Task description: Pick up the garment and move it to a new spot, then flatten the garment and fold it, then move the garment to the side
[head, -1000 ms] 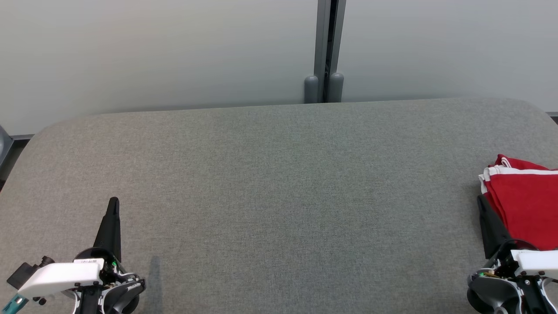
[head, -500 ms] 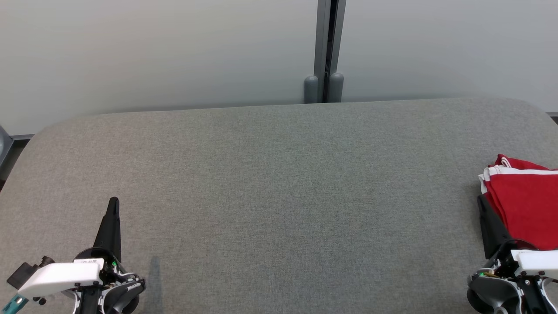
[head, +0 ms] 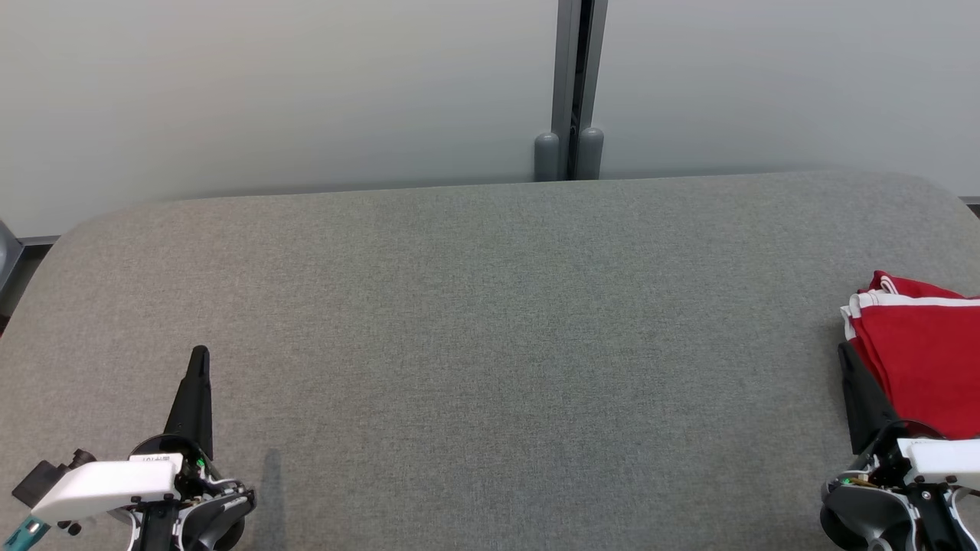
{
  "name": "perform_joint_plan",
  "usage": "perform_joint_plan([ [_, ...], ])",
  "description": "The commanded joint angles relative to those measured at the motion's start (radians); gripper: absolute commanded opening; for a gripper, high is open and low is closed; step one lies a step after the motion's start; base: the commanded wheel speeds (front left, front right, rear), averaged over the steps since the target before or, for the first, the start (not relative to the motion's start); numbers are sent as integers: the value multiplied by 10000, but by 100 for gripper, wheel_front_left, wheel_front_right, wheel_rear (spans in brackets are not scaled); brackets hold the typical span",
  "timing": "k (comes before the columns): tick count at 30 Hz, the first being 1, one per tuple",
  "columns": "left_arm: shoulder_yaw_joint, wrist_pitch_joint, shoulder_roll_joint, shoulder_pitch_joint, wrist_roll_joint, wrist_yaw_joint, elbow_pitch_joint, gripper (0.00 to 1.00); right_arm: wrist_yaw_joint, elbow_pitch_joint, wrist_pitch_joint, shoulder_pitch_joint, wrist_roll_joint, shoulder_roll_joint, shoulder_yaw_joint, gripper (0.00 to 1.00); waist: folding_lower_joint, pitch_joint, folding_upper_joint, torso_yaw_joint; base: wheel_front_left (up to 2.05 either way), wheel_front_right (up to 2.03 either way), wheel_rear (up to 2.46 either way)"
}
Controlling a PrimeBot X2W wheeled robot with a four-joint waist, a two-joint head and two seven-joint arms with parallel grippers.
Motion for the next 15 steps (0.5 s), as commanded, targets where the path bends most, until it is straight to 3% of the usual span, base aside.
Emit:
perform_joint_plan([
  [1,38,33,53,-127,-14,-36,-27,0,4,-32,41,94,11,-88,-9,0,0,0,-1,0,0,0,0],
  [15,38,33,53,-127,-14,-36,-28,0,4,-32,42,94,10,-87,-10,0,0,0,-1,0,0,0,0],
])
